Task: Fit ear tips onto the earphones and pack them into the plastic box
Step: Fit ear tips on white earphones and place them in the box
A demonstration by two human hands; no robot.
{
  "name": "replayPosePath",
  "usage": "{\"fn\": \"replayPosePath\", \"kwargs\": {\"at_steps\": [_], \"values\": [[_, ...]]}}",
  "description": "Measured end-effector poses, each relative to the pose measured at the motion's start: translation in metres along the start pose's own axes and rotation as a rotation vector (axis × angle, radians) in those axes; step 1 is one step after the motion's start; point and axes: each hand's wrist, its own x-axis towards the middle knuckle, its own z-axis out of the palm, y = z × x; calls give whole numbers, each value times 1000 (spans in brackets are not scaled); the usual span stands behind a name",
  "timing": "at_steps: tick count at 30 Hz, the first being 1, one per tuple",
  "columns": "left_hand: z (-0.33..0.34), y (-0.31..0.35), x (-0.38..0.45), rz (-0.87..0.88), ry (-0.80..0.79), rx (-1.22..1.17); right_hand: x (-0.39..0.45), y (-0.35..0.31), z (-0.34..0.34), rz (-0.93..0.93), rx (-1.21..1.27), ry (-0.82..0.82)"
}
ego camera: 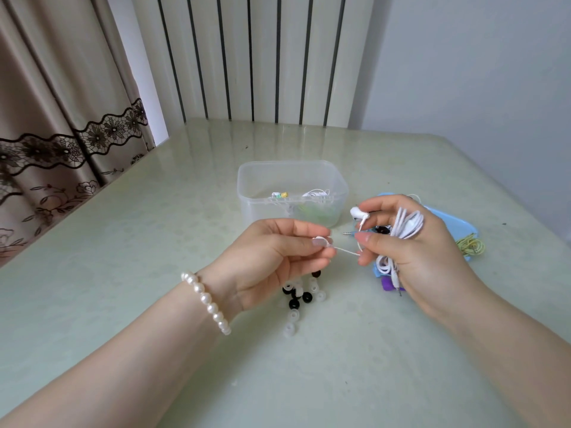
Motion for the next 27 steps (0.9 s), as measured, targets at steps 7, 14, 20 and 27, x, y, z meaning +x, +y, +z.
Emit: {"fn": "replayPosePath", "kwargs": {"at_steps": [7, 14, 20, 27], "values": [[1, -7, 2, 16, 52, 92, -1, 8, 7, -33, -133, -69], [-1, -7, 3, 46, 58, 141, -3, 9, 12, -93, -123, -203], [-5, 2, 2, 49, 30, 169, 1, 8, 7, -123, -164, -140], [-38, 25, 5, 200, 329, 831, 14, 5, -15, -34, -112, 81]]}}
